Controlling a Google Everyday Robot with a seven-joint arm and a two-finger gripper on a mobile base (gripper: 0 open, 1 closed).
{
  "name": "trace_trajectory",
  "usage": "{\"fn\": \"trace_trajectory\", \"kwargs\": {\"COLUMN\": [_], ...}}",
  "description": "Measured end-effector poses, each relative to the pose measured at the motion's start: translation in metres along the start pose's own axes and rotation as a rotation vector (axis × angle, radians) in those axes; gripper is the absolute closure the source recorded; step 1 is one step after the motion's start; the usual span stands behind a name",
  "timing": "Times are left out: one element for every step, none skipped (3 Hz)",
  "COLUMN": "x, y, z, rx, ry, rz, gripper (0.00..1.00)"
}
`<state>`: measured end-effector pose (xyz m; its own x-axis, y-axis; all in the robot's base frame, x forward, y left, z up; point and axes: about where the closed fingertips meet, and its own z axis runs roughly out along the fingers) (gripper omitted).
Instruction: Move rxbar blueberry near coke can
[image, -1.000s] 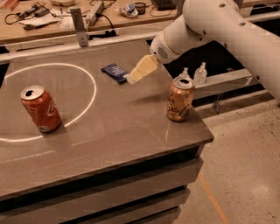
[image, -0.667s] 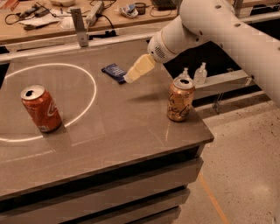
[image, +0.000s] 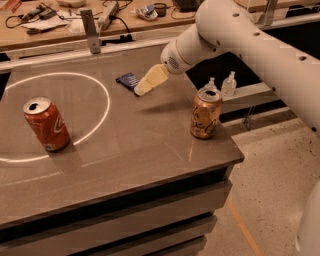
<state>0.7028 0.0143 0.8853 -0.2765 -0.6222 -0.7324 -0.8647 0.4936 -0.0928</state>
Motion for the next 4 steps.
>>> {"fn": "trace_trajectory", "kwargs": {"x": [0.003,0.010,0.015,0.021], "y": [0.005,0.005,0.001,-0.007], "z": [0.015,0.033,0.042,0.063], "rx": [-0.063,-0.093,-0.073,-0.048], "ry": [-0.041,-0.015,0.020,0.026], "rz": [-0.016,-0.054,-0.053,-0.007], "gripper": [0.00,0.00,0.00,0.00]}}
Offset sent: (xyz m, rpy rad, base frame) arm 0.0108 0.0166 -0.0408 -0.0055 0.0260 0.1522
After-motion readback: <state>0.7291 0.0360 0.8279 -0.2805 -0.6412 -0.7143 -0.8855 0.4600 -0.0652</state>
